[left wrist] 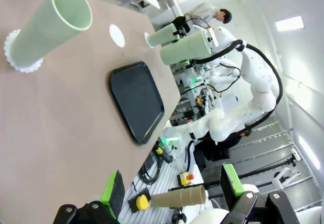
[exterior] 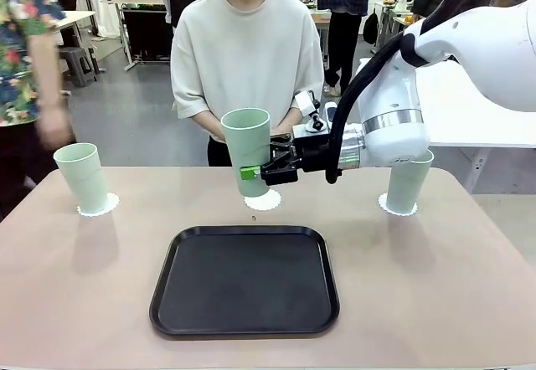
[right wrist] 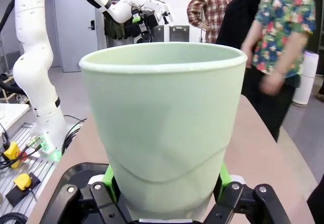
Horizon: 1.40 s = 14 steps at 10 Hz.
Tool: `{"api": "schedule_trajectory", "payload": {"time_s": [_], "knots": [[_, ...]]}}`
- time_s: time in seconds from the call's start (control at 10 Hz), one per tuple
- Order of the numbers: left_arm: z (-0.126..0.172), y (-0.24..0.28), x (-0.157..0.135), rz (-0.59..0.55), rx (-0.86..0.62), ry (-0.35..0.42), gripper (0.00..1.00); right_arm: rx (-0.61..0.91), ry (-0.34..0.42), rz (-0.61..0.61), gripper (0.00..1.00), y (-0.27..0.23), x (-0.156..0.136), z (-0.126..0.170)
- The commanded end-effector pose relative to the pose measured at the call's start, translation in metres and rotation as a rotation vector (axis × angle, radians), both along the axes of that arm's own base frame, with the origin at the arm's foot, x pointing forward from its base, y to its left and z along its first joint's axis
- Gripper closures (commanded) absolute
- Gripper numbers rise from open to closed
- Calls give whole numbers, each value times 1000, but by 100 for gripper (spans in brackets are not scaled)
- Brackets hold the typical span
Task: Place coasters on the table and set cups on them.
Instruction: Take one Reusable plastic cup from the Flat Tray and place it on a coaster set by the human.
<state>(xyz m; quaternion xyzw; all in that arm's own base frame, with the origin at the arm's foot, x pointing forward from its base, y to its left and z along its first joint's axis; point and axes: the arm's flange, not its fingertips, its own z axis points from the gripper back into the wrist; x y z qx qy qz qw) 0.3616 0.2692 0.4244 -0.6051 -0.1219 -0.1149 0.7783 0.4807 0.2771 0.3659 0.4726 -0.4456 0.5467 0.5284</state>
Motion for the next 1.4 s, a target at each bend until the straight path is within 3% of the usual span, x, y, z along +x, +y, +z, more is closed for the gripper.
{"api": "schedule_trajectory", "payload": {"time_s": [0.0, 0.4, 0.7, 1.0, 1.2, 1.3], "knots": [[3, -1, 1, 25, -4, 7, 0, 8, -6, 2, 17, -1, 27, -1], [3, -1, 1, 25, -4, 7, 0, 83, 7, 85, 17, 3, 80, -18], [3, -1, 1, 25, -4, 7, 0, 102, 2, 145, 17, 8, 104, -30], [3, -1, 1, 25, -4, 7, 0, 118, 10, 218, 17, 9, 114, -38], [3, -1, 1, 25, -4, 7, 0, 55, 21, 154, 17, 7, 113, -38], [3, -1, 1, 25, -4, 7, 0, 122, -10, 181, 17, 11, 104, -41]]}}
